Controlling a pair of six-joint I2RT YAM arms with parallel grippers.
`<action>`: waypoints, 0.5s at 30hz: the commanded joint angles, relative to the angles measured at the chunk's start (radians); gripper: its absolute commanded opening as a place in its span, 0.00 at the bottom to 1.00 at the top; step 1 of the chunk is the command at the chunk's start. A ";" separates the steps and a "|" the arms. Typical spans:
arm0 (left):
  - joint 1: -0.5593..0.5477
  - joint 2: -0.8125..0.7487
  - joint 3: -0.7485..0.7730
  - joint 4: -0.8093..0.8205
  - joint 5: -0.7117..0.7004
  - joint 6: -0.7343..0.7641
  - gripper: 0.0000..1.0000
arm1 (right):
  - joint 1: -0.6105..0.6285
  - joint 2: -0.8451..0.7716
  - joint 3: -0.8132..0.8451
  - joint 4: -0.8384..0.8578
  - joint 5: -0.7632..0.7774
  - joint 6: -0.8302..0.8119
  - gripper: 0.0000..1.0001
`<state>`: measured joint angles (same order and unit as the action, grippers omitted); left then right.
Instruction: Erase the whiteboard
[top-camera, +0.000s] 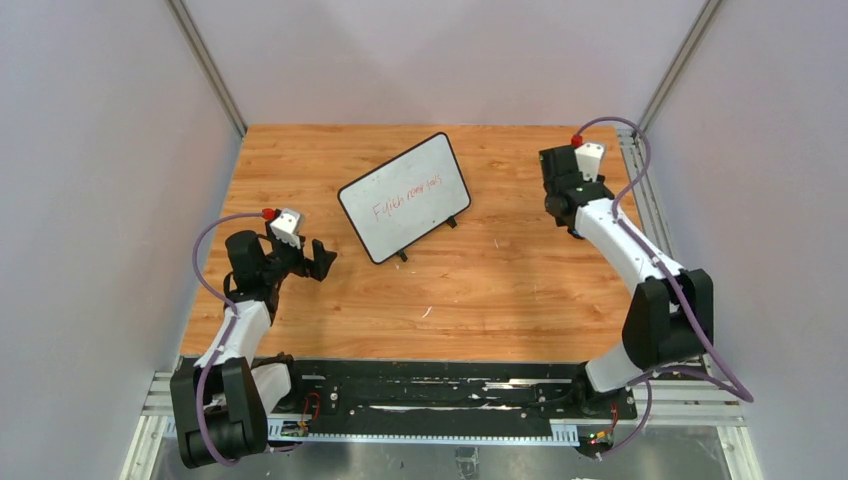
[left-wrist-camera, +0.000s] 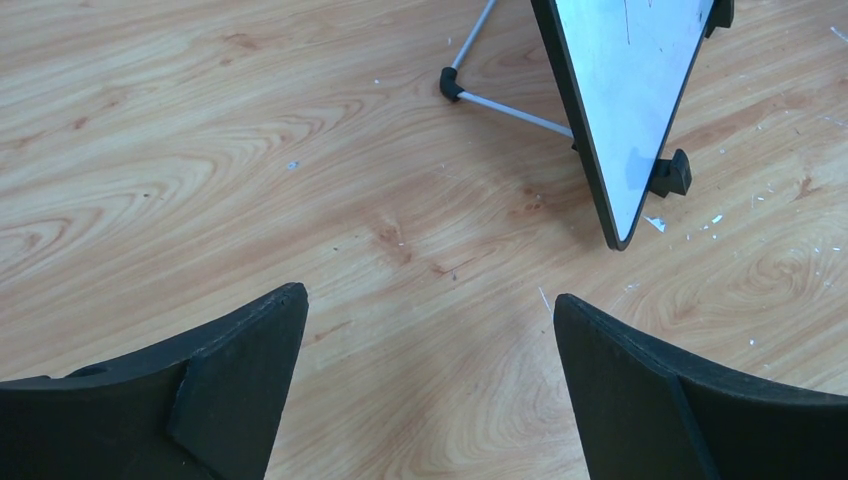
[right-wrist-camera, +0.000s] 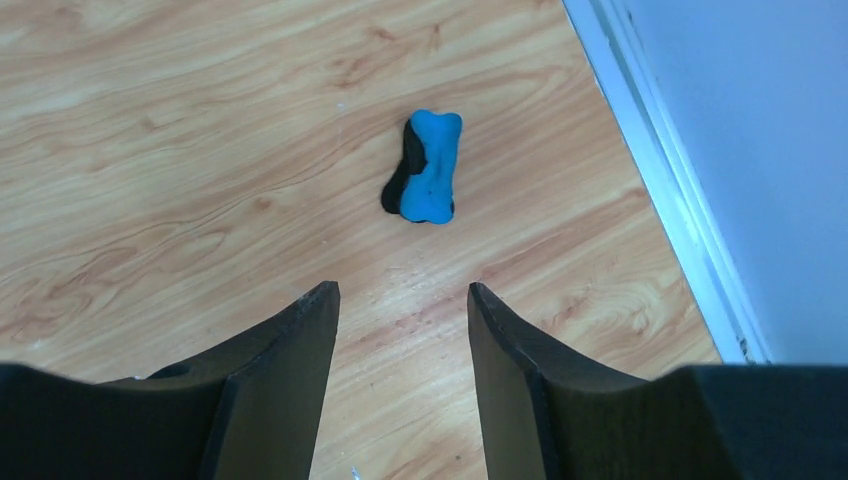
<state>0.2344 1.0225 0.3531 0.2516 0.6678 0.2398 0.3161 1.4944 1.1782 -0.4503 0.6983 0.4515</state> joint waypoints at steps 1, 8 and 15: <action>0.004 -0.012 0.000 -0.001 0.008 0.015 0.98 | -0.169 0.075 0.076 -0.169 -0.254 0.098 0.51; 0.003 -0.021 -0.002 -0.003 0.001 0.018 0.98 | -0.288 0.222 0.198 -0.203 -0.368 0.064 0.51; 0.003 -0.021 -0.003 -0.004 -0.001 0.017 0.98 | -0.381 0.328 0.262 -0.182 -0.445 0.056 0.50</action>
<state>0.2344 1.0149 0.3531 0.2432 0.6670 0.2428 -0.0219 1.7748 1.3804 -0.6117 0.3103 0.5060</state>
